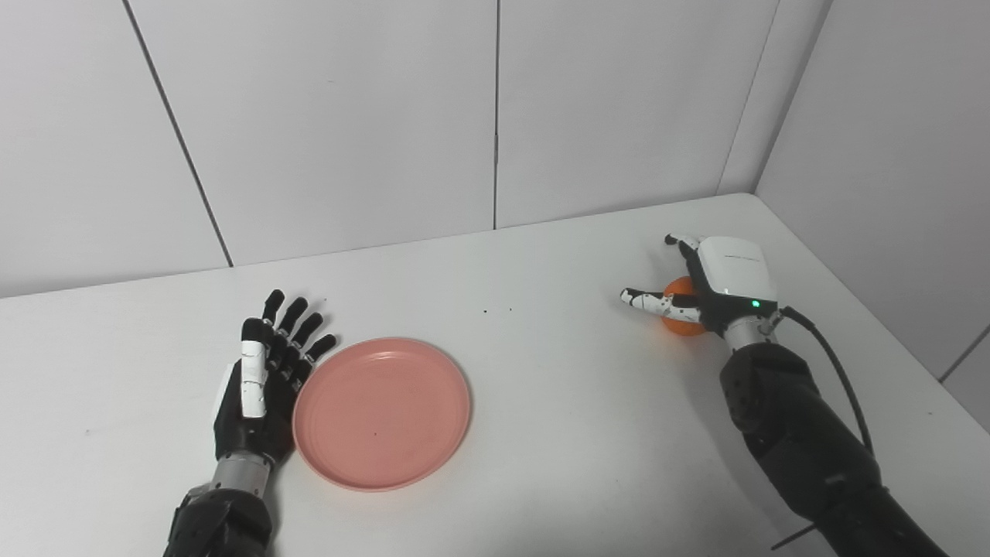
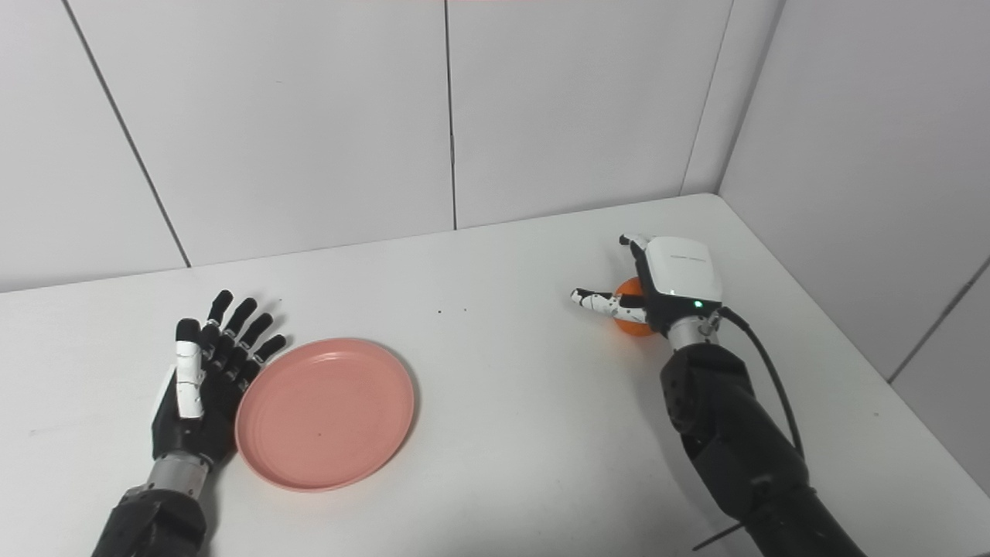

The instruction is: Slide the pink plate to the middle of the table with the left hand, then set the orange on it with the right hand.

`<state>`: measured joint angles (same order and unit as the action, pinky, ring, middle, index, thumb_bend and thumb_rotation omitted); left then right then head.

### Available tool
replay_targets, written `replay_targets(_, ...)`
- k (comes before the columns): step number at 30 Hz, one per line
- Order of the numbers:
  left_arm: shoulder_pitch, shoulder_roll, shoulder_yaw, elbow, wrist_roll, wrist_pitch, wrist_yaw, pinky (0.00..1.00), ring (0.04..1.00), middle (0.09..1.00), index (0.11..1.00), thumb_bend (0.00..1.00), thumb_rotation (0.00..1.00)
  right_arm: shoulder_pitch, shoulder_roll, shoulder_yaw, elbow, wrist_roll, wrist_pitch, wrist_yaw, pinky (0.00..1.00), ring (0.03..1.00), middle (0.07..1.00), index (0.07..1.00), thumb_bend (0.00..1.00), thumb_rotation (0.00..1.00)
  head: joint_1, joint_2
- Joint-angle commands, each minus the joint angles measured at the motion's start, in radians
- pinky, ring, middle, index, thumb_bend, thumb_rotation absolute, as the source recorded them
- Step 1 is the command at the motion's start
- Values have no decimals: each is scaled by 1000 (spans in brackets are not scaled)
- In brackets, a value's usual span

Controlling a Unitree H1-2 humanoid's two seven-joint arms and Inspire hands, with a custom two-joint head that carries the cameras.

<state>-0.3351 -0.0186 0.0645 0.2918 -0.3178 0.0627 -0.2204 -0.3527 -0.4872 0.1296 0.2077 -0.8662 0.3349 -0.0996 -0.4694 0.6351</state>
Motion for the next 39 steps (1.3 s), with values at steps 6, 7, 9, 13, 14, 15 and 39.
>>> replay_targets(6,36,-1,-5,24,9,70,19,815,918,945,1000,873,839,-54,-22,14,7,14,-22,-10,764,819,836,811,904,857,4,5)
replay_targets(7,37,-1,-6,21,11,72,21,812,917,942,1000,875,841,-54,-22,13,11,21,-24,-12,761,817,833,809,904,853,6,6)
replay_targets(9,38,-2,-6,18,12,75,24,810,919,942,1000,874,843,-53,-18,11,16,36,-28,-17,758,813,828,805,905,842,7,7)
replay_targets(13,40,-3,-5,19,11,77,27,805,920,948,1000,869,841,-46,-11,11,21,57,-24,-17,713,788,798,783,915,819,7,8)
replay_targets(14,41,-4,-6,15,11,81,28,802,918,946,1000,866,840,-43,-11,12,19,62,-19,-11,686,779,792,779,915,818,8,9)
replay_targets(15,42,-5,-6,12,12,83,30,797,916,943,1000,867,837,-39,-10,14,16,66,-12,-3,638,761,787,775,917,820,8,9)
replay_targets(39,46,5,-13,-23,20,114,34,761,903,935,1000,870,845,8,29,-5,105,124,21,-31,329,412,525,580,854,737,16,29)
